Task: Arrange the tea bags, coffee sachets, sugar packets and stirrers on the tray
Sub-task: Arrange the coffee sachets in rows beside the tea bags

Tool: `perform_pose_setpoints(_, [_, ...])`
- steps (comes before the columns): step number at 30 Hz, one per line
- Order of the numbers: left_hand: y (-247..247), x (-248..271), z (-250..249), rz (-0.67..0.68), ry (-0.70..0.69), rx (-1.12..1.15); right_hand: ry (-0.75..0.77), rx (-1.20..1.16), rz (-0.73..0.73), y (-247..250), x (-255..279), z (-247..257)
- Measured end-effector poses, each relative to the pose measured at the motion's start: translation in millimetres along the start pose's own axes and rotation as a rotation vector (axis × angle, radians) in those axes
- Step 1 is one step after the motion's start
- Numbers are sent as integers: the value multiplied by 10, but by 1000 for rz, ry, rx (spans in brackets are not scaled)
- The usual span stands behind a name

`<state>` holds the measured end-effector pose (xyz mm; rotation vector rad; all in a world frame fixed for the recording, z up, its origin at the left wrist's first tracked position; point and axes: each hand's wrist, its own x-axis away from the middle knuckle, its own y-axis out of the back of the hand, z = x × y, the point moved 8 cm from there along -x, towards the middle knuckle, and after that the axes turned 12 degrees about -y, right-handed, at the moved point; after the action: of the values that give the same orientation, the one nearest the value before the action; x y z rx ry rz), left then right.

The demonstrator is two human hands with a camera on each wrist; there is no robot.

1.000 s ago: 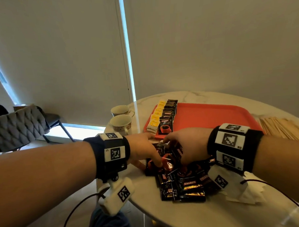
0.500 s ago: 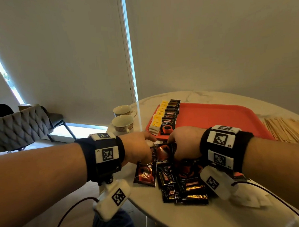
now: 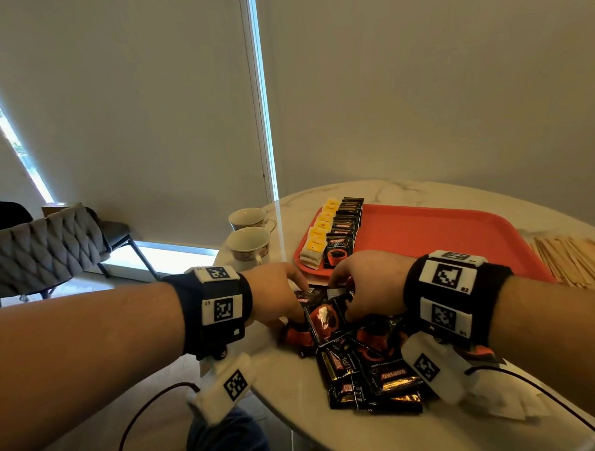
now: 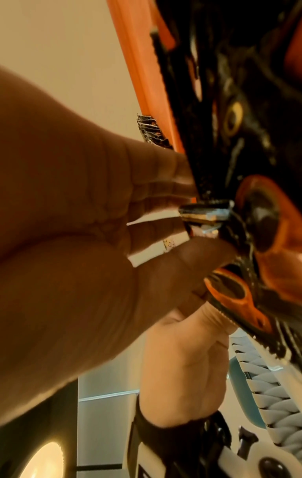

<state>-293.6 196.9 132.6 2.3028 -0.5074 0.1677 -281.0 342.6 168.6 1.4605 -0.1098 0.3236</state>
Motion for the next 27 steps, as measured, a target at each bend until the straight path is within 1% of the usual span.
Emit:
perform_pose_setpoints(4, [6, 5, -40, -47, -32, 103, -24, -52, 7, -13, -40, -56])
perform_pose_setpoints(8, [-5, 19, -120, -97, -43, 335, -34, -115, -8, -7, -75, -65])
perform_pose_setpoints(9, [-29, 19, -139, -87, -51, 326, -32, -136, -15, -2, -77, -56])
perform_pose_setpoints(11, [-72, 15, -154, -79, -71, 234, -26, -170, -38, 14, -86, -43])
perform_pose_setpoints(14, [-93, 8, -140, -101, -83, 155, -23, -212, -69, 43, -88, -62])
perform_pose_setpoints(16, [-105, 10, -143, -85, -89, 121, -43, -170, -83, 61, -70, -97])
perform_pose_setpoints(19, [-80, 33, -151, -82, -102, 37, -92, 1, -87, 87, -40, -125])
perform_pose_setpoints(21, [-70, 52, -130, -95, -96, 34, -103, 46, -40, 64, -35, -116])
perform_pose_setpoints(24, [-72, 54, -89, -121, -95, 64, -78, 1, 21, 12, -29, -64])
perform_pose_setpoints(27, [-83, 36, -59, -159, -109, 122, -41, -64, -7, 10, -47, -4])
